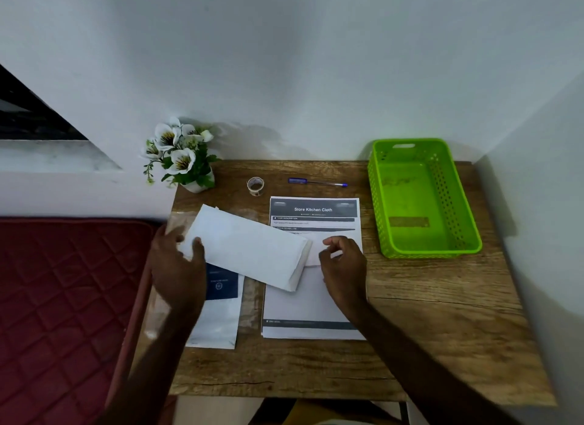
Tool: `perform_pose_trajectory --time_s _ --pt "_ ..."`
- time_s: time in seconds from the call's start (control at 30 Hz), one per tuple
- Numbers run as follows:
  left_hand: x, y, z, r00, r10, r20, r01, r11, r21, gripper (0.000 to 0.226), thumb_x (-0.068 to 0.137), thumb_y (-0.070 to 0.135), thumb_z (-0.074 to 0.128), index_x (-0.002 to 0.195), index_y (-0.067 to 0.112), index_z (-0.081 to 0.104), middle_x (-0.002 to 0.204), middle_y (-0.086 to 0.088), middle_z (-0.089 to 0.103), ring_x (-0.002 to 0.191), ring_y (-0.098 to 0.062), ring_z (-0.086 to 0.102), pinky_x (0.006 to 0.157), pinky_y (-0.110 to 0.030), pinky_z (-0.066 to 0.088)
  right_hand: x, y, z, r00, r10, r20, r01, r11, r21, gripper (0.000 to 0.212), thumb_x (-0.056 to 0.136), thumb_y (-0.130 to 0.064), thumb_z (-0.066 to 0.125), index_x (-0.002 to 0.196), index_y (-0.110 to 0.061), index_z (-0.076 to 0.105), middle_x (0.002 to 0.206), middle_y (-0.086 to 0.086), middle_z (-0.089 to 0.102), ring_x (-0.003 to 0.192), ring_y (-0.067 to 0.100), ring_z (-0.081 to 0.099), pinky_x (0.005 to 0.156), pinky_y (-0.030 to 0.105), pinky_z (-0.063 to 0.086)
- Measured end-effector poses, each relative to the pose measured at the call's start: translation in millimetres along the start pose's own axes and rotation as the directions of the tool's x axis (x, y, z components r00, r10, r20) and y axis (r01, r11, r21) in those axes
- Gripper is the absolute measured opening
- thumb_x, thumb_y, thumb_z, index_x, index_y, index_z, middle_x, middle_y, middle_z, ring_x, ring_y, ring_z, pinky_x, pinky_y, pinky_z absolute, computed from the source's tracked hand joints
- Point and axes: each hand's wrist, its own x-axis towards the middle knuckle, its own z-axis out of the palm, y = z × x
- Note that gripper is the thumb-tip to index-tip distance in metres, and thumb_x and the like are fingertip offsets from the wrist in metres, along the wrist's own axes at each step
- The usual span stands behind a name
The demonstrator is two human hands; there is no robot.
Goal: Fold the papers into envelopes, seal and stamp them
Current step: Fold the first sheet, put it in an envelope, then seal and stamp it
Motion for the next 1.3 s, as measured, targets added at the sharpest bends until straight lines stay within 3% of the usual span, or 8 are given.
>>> perform_pose_trajectory --time_s 0.13,0.27,0.5,0.67,0.83,0.97,1.1,1.3 --pt "-57.8 6.6 20.3 0.911 0.389 0.140 -0.391 0.920 -0.012 0.016 0.094 0.016 0.070 0.110 0.014 0.070 0.112 -0.006 0.067 0.102 -0.025 0.058 0.077 -0.038 0.051 2.1 11.2 -18.7 0.997 -0.051 -0.054 0.044 0.993 -0.110 0.019 0.085 -0.003 0.066 0.098 -0.016 0.071 0.095 -0.002 0.069 0.087 0.013 0.064 0.079 0.033 0.055" --pt "-88.0 13.7 41.8 0.799 0.545 0.254 -0.551 0.833 -0.056 0.023 0.095 0.023 0.062 0.110 0.012 0.074 0.115 -0.008 0.070 0.113 -0.028 0.060 0.094 -0.042 0.053 5.4 19.1 -29.5 0.998 -0.054 -0.031 0.045 0.969 -0.245 0.030 0.087 -0.013 0.069 0.116 -0.022 0.067 0.092 -0.006 0.065 0.079 0.013 0.061 0.072 0.030 0.053" --pt "-98.5 19.3 56.8 0.806 0.468 0.362 -0.481 0.875 -0.060 0.039 0.091 0.043 0.066 0.120 0.017 0.070 0.127 -0.005 0.066 0.122 -0.027 0.057 0.103 -0.046 0.050 10.9 20.8 -31.9 0.997 0.073 0.011 -0.065 0.937 -0.343 0.053 0.086 -0.024 0.071 0.137 -0.020 0.056 0.085 -0.005 0.061 0.091 0.021 0.062 0.081 0.036 0.051" --pt "-100.7 21.1 59.9 0.821 0.407 0.401 -0.428 0.903 -0.039 0.060 0.086 0.063 0.065 0.126 0.019 0.066 0.133 -0.005 0.064 0.125 -0.026 0.055 0.105 -0.047 0.049 11.3 21.2 -31.6 0.993 0.121 0.011 -0.109 0.932 -0.345 0.053 0.087 -0.028 0.068 0.138 -0.021 0.054 0.091 -0.001 0.063 0.095 0.024 0.062 0.084 0.038 0.051" --pt "-104.1 22.1 61.9 0.824 0.373 0.427 -0.407 0.913 -0.011 0.072 0.082 0.074 0.063 0.131 0.022 0.062 0.137 -0.004 0.060 0.129 -0.025 0.052 0.108 -0.049 0.047 4.5 11.0 -32.9 0.999 0.034 -0.002 -0.033 0.940 -0.339 0.018 0.091 -0.038 0.066 0.100 -0.023 0.067 0.078 -0.005 0.065 0.077 0.018 0.063 0.065 0.028 0.044" --pt "-104.7 22.8 61.4 0.823 0.401 0.402 -0.438 0.899 0.001 0.070 0.083 0.070 0.064 0.132 0.020 0.061 0.138 -0.006 0.059 0.129 -0.027 0.052 0.109 -0.046 0.044 -2.4 -1.9 -17.8 0.969 0.170 0.181 -0.104 0.940 -0.325 0.044 0.086 -0.060 0.065 0.066 -0.021 0.065 0.067 -0.003 0.071 0.066 0.017 0.067 0.061 0.032 0.053" --pt "-101.5 22.3 60.3 0.834 0.433 0.342 -0.463 0.886 0.007 0.062 0.086 0.061 0.067 0.130 0.018 0.063 0.139 -0.008 0.060 0.130 -0.028 0.052 0.112 -0.046 0.041 -7.0 -17.8 -5.6 0.886 0.269 0.379 -0.232 0.963 -0.140 0.036 0.091 -0.041 0.071 0.071 -0.011 0.073 0.057 0.002 0.070 0.037 0.012 0.058 0.040 0.021 0.043" --pt "-89.1 19.8 57.5 0.823 0.479 0.305 -0.504 0.863 0.006 0.051 0.089 0.053 0.066 0.129 0.021 0.067 0.142 -0.006 0.059 0.133 -0.028 0.050 0.114 -0.044 0.036 -6.8 -35.1 13.9 0.847 0.268 0.459 -0.300 0.954 -0.004 0.019 0.095 -0.017 0.065 0.083 -0.004 0.072 0.066 0.009 0.071 0.043 0.016 0.060 0.040 0.021 0.046"
